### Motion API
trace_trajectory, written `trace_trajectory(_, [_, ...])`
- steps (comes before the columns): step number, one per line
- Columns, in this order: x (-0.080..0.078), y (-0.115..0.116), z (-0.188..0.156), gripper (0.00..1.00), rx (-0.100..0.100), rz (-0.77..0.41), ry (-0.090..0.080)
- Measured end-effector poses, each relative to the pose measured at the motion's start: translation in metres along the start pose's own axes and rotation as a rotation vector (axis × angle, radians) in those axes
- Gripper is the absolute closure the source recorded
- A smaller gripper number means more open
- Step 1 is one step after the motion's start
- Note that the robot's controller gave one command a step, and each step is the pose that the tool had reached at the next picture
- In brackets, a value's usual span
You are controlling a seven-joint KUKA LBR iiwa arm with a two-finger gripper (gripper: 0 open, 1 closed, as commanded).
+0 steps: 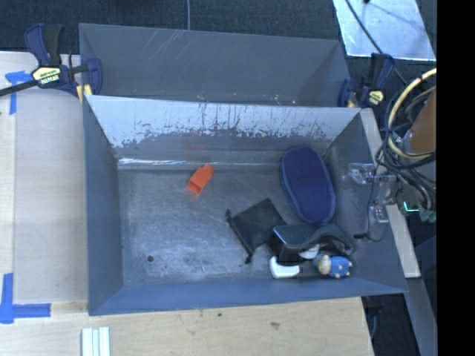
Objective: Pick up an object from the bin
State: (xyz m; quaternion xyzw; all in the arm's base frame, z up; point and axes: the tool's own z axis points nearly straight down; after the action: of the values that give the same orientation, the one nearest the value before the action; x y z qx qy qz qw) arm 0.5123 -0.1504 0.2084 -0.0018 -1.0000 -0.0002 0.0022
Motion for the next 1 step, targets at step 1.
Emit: trace_trajectory(1, [0.0135,0.0289,0.1357,0.00,0.001,0.200,-0.006])
